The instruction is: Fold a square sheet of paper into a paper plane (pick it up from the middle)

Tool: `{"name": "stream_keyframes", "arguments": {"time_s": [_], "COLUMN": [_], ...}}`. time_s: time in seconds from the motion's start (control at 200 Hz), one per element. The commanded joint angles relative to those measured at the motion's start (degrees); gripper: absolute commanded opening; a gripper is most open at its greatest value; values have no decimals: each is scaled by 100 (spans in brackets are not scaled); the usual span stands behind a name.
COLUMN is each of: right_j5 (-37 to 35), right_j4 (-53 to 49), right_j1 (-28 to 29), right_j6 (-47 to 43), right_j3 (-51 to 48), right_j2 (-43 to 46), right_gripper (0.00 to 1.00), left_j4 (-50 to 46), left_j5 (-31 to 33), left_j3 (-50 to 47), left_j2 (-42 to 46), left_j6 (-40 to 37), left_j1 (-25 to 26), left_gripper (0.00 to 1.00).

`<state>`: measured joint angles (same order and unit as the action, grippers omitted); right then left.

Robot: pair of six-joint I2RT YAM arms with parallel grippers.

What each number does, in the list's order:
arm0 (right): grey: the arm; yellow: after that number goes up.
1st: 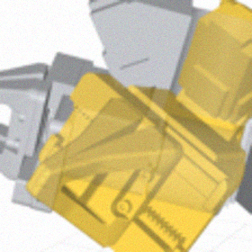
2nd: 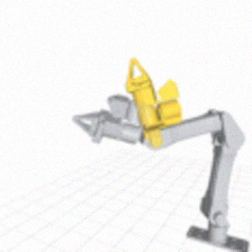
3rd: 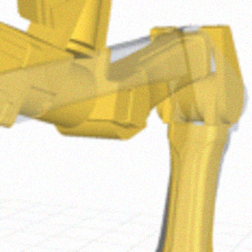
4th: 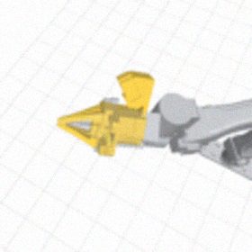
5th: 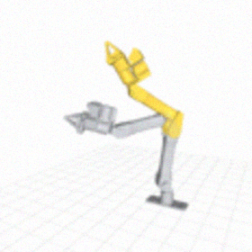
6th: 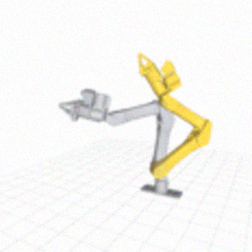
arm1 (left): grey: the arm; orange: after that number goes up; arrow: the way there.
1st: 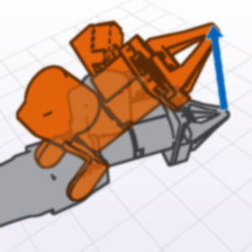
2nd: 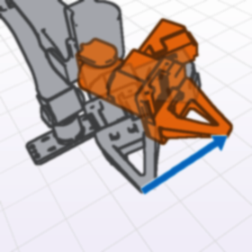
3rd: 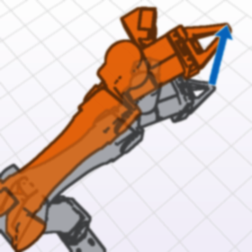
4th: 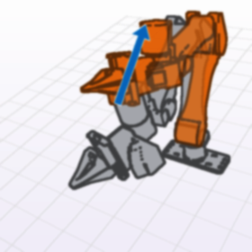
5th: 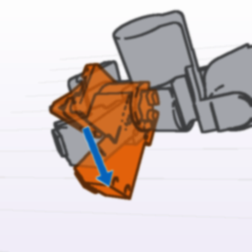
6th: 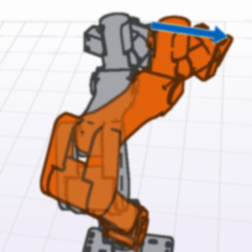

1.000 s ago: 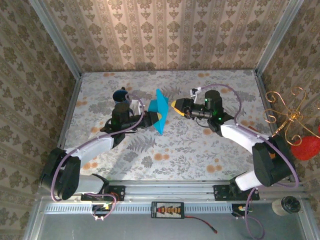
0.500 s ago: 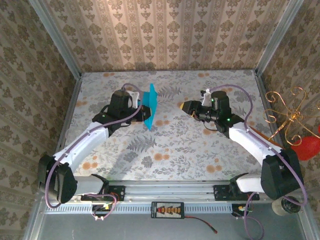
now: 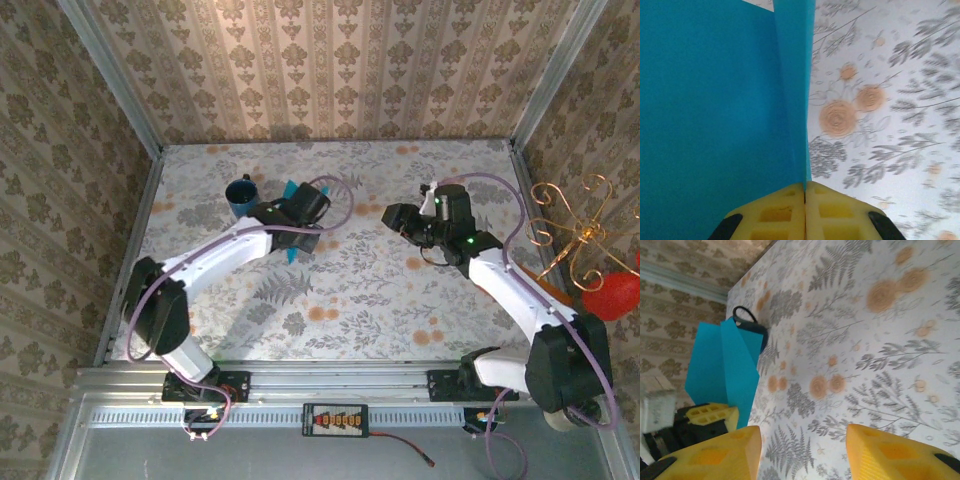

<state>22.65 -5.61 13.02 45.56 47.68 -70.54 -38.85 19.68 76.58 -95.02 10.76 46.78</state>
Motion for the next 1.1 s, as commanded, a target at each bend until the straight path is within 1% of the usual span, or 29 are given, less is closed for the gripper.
{"name": "stream_keyframes", "arguments": {"time_s": [0.0,0.15,0.295,0.49,0.635,0.76,1.095], "right_j5": [-279,-424,-712,-912,-877,-846,-800], "right_j4": [-356,-517,-723,-959,-918,-868,-792], "right_j1": [-226,-442,-582,-730,-739,-739,-747], "right_j6": [20,22,-101,-294,-252,-201,-127], "right_j3": [-166,-300,-382,-375,-397,-419,-418], "right_j2": [194,350,535,700,648,612,517], "right_gripper": [49,49,49,50,50,49,49], "left_j4": [-643,-773,-608,-433,-329,-355,-429], "left_j5": [1406,2133,2360,2520,2540,2523,1907], "left_j3": [382,569,576,551,594,668,757], "left_j2": [-398,-1091,-1673,-2201,-2534,-2730,-2674], "left_j6": [-312,-382,-492,-366,-307,-197,297], "left_j1": [313,638,876,1135,1295,1393,1456], "left_gripper": [7,7,7,7,9,13,25]}}
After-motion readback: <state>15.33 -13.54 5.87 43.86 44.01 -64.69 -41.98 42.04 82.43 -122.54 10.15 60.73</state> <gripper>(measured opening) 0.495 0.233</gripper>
